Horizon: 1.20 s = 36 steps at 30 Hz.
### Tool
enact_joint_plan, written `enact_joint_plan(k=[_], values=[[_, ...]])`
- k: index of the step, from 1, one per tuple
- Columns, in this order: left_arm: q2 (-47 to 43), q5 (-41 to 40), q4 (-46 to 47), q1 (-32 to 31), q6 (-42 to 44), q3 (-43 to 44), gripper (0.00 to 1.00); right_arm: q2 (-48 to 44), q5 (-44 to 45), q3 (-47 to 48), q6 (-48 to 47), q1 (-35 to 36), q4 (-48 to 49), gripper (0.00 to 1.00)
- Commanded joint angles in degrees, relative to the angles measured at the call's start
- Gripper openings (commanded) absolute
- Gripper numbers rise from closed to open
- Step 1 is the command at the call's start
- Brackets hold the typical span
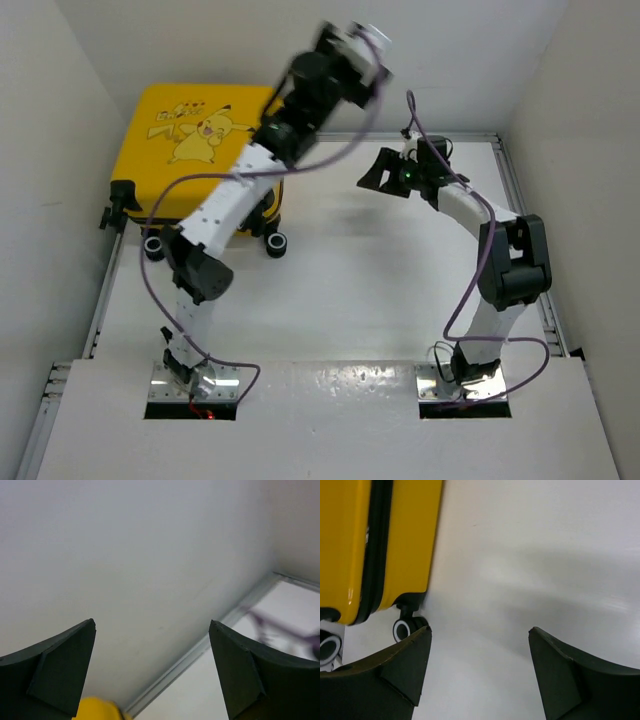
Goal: Pack the luggage
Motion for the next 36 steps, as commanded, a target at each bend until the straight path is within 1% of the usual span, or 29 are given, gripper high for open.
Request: enact_joint_plan(k=[1,2,3,4,5,6,8,9,10,11,12,13,14,15,16,17,20,23,26,27,30,31,32,34,35,36], values=[[-9.3,-15.0,0.1,18.2,-13.9,2.5,0.95,-5.4,-3.2,-0.5,-4.5,2.4,2.0,0.77],[-12.3,-16.1,-3.9,22.2,-16.4,0.4,0.94,-5.6,-4.6,-0.1,-6.2,3.4,1.7,0.79],[-13.8,-14.6,-6.3,26.6,-21.0,-1.6,0.94,-5.6,-5.1,0.1,-8.2,4.7,0.6,0.79],[-15.1,-13.1,-8.8,35.0,-22.1,-5.1,0.94,-5.2,-5.5,1.3,-9.9,5.6,0.3,0.8],[-16.5,-12.1,-10.8,38.8,-22.7,-6.9,0.94,-5.0,-5.8,2.5,-10.5,6.3,0.3,0.8],[-18.8,-7.9,-13.7,45.9,-22.7,-8.8,0.94,-4.3,-6.0,3.8,-11.2,8.2,-1.5,0.8],[-20.7,-1.9,-15.8,52.0,-19.3,-14.2,0.94,-1.9,-6.0,5.1,-10.6,9.0,-1.5,0.8],[-21.4,-0.8,-17.5,54.3,-17.2,-15.8,0.94,-1.0,-6.0,7.5,-10.4,9.7,-1.4,0.8],[-21.4,0.0,-18.0,56.5,-17.2,-17.5,0.94,-0.1,-5.9,8.6,-9.7,9.9,-1.7,0.8],[-19.9,4.4,-19.9,61.1,-16.5,-17.1,0.88,2.7,-6.1,12.1,-8.8,10.2,-1.9,0.8],[-18.4,6.6,-24.1,63.4,-16.5,-16.3,0.84,3.6,-6.1,13.3,-7.9,10.4,-2.6,0.8],[-15.2,12.1,-25.7,67.5,-18.0,-16.3,0.81,4.5,-6.1,14.7,-7.1,10.3,-3.8,0.8],[-13.6,14.8,-27.4,69.3,-18.5,-14.5,0.77,6.7,-6.2,16.9,-7.0,10.5,-4.1,0.8],[-12.2,17.4,-29.3,70.6,-18.5,-14.5,0.71,7.1,-6.1,18.6,-7.0,10.5,-4.4,0.8],[-11.0,19.9,-30.3,71.2,-16.4,-14.5,0.68,8.0,-6.3,19.9,-7.1,10.4,-5.2,0.8],[-9.6,20.6,-31.0,71.2,-15.5,-14.0,0.66,8.4,-5.9,20.2,-7.4,10.5,-5.5,0.8],[-3.7,21.1,-32.5,70.7,-13.9,-12.7,0.65,9.0,-5.2,21.0,-7.7,10.1,-6.3,0.8],[2.5,18.9,-31.9,70.7,-13.3,-11.7,0.63,8.9,-4.1,20.2,-7.7,9.1,-7.6,0.8],[5.5,18.1,-30.5,70.7,-12.7,-11.7,0.63,8.2,-3.0,18.3,-7.7,8.4,-7.8,0.8],[7.3,17.5,-29.7,70.0,-10.9,-11.7,0.63,8.1,-2.9,18.0,-7.9,8.2,-7.8,0.8],[10.1,16.4,-29.1,68.6,-9.5,-11.7,0.63,7.6,-2.4,17.3,-8.4,7.5,-8.9,0.8],[10.9,18.0,-29.1,68.6,-8.0,-12.2,0.63,7.5,-2.3,17.1,-8.8,7.3,-9.1,0.8],[11.6,22.4,-28.6,68.6,-7.4,-13.7,0.61,7.1,-2.0,16.9,-9.3,7.2,-9.8,0.8],[11.6,26.0,-27.5,68.1,-4.8,-16.2,0.6,6.7,-2.0,16.9,-9.8,6.6,-10.3,0.8],[10.7,31.1,-27.0,67.6,-3.6,-18.1,0.6,6.7,-1.9,16.5,-10.0,6.3,-10.6,0.8],[10.0,33.2,-25.3,67.0,-3.0,-22.5,0.59,6.1,-1.8,15.7,-10.0,5.6,-10.8,0.8]])
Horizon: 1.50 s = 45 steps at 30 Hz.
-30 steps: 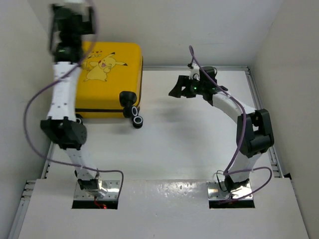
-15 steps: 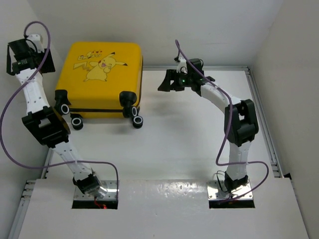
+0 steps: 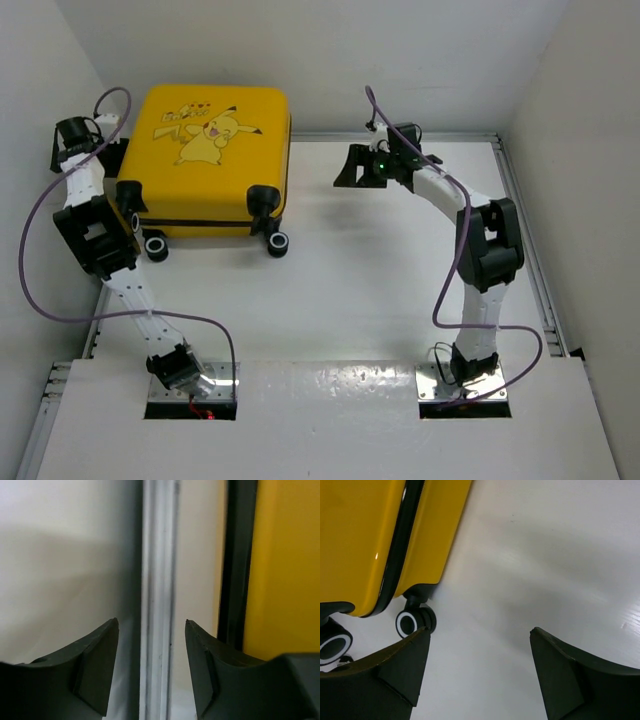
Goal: Pack the luggage
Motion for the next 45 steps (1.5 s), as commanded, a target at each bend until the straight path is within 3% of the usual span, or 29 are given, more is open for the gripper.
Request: enact_joint_plan(k=[1,2,7,12,18,20,22,24,26,29,30,33,34,39,41,45], values=[[-1.9,16.5,0.1,-4.5,2.7,-8.5,0.59,-3.8,0.7,-1.2,-1.6,-1.5,-0.2,0.8],[-2.6,21.9,0.8,-5.2,4.3,-10.8,0.57,-3.9,0.7,-1.4,-1.4,-1.8,-0.4,0.8],[-6.5,32.3,0.8,-9.8,6.8,-21.1,0.5,-5.8,-0.7,-3.1,-2.4,-5.4,-2.7,0.8],[-14.0,35.1,0.8,-24.4,12.8,-29.3,0.49,-8.3,-0.8,-3.7,-4.1,-9.8,-7.3,0.8],[-21.8,35.5,1.4,-44.9,21.7,-34.2,0.49,-13.9,6.4,-7.3,-2.8,-21.2,-13.2,0.8],[-23.4,34.8,3.4,-48.0,23.2,-35.8,0.49,-14.8,11.3,-7.9,-0.9,-26.0,-17.5,0.77],[-26.0,34.8,5.5,-48.9,24.0,-37.1,0.49,-17.0,16.5,-8.9,0.2,-31.0,-19.5,0.76],[-28.2,34.8,9.4,-45.7,19.1,-38.6,0.49,-19.1,21.4,-10.2,0.6,-33.7,-22.6,0.76],[-31.2,33.5,18.7,-42.4,8.7,-41.0,0.49,-22.5,28.0,-12.9,2.0,-38.3,-23.4,0.76],[-32.6,29.3,33.0,-36.6,-2.9,-42.1,0.49,-26.3,31.2,-15.8,3.3,-43.7,-23.3,0.76],[-32.6,27.1,36.2,-35.8,-10.8,-42.1,0.49,-26.9,31.2,-16.2,3.6,-44.3,-23.6,0.76],[-27.6,12.3,40.5,-35.1,-21.1,-35.8,0.51,-28.5,29.6,-17.5,3.2,-47.8,-26.5,0.76],[-25.0,11.3,40.0,-35.1,-22.7,-29.1,0.53,-28.8,28.6,-18.0,3.1,-48.2,-27.4,0.76],[-4.6,20.8,33.4,-34.6,-36.7,-4.2,0.57,-29.7,18.1,-18.6,1.9,-50.8,-31.4,0.73],[3.3,22.6,33.4,-36.0,-38.9,4.6,0.52,-30.6,14.7,-19.0,0.9,-50.9,-30.7,0.73],[11.1,21.4,33.4,-39.0,-41.5,11.9,0.47,-30.3,11.8,-16.2,-1.1,-50.9,-34.2,0.72]])
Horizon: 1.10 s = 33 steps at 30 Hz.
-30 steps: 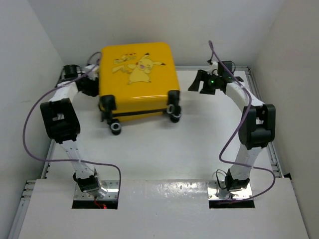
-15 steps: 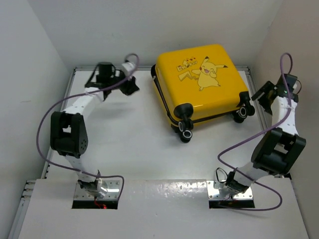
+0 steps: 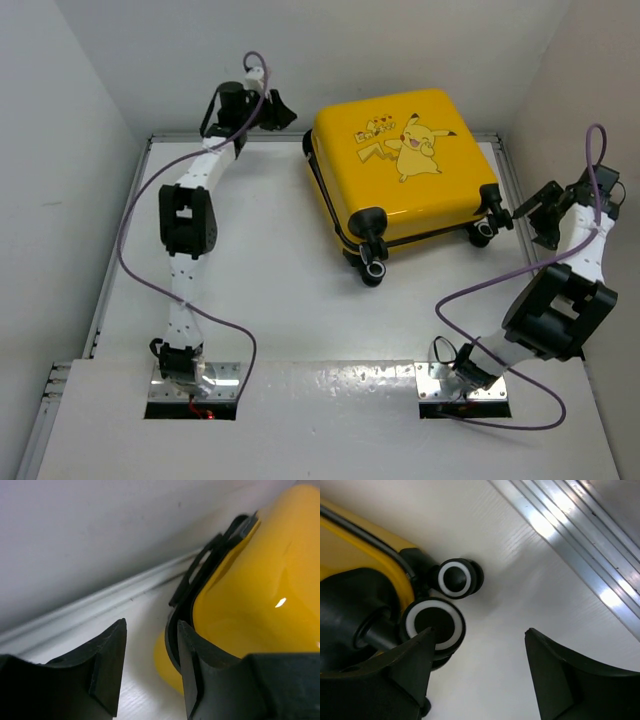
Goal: Pack the luggage
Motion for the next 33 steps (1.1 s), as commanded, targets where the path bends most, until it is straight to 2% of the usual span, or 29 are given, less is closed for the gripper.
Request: enact_joint_plan(k=[1,11,15,17,20,21,23,27,33], values=[[4.1,1.6,-0.4,-3.2,-6.5,3.7,0.47,-1.6,-8.8,3.2,-3.6,0.9,-7.1,0.71],[7.7,3.3,-2.5,-6.9,-5.4,1.3,0.44,-2.0,-11.8,5.0,-7.4,-0.6,-13.3,0.7],[7.6,-1.9,-10.3,-6.9,-1.9,0.0,0.07,0.0,-13.3,4.7,-6.6,-0.1,-13.8,0.68],[6.6,-4.1,-13.5,-6.9,1.8,-1.3,0.0,1.4,-13.5,5.3,-6.6,0.7,-14.8,0.65],[-0.2,-8.7,-14.5,-6.9,5.1,-9.9,0.0,3.9,-14.6,7.4,-9.1,3.3,-18.8,0.61],[-4.3,-10.2,-14.5,-6.3,5.2,-15.3,0.0,4.1,-15.2,6.9,-10.0,5.0,-19.4,0.6],[-8.4,-10.8,-14.5,-5.5,5.8,-20.6,0.0,3.8,-15.1,5.9,-9.5,6.4,-19.1,0.6],[-18.7,-7.1,-14.5,-4.2,8.8,-36.1,0.0,4.5,-14.4,2.5,-4.4,11.5,-11.6,0.6],[-35.1,-1.1,-16.4,-4.2,20.3,-53.8,0.0,14.4,-13.6,10.6,2.2,17.5,-0.3,0.6]])
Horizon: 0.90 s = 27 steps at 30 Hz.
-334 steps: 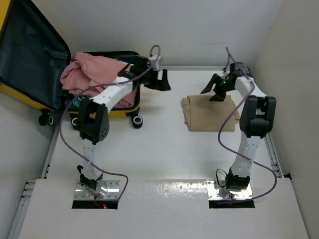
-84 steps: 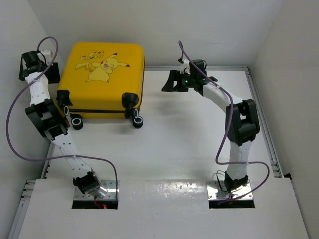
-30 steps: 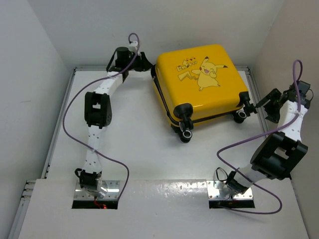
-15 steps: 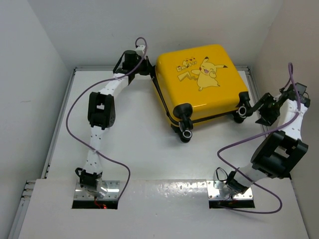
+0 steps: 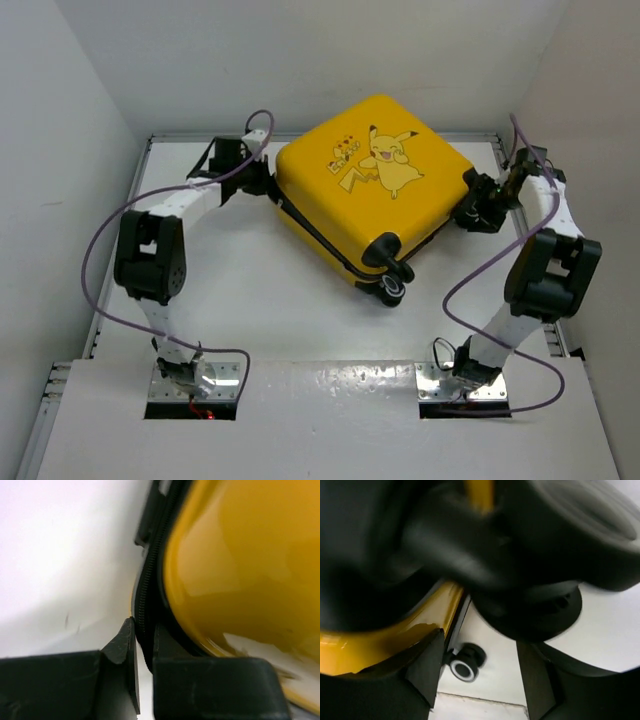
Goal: Pack the luggage
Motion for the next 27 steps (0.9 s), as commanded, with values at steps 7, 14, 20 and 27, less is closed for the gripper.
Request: enact_joint_plan(k=[7,14,20,27], values=[[-24.0,23.6,-19.7,0.4,33.9,-15.7,0.84,21.1,-3.0,25.6,6.1,9.1,13.0,0.61],[-39.3,23.2,-6.2,10.6,29.1,-15.7,0.92,25.3,-7.5,31.7,2.0,9.0,14.5,0.63],[-28.5,8.5,-0.8,15.4,11.6,-7.8,0.68,25.7,-4.9,31.9,-1.6,6.2,12.8,0.63],[-3.1,2.3,-4.9,9.9,8.1,7.3,0.56,24.6,4.3,27.4,-3.4,8.2,7.5,0.61]])
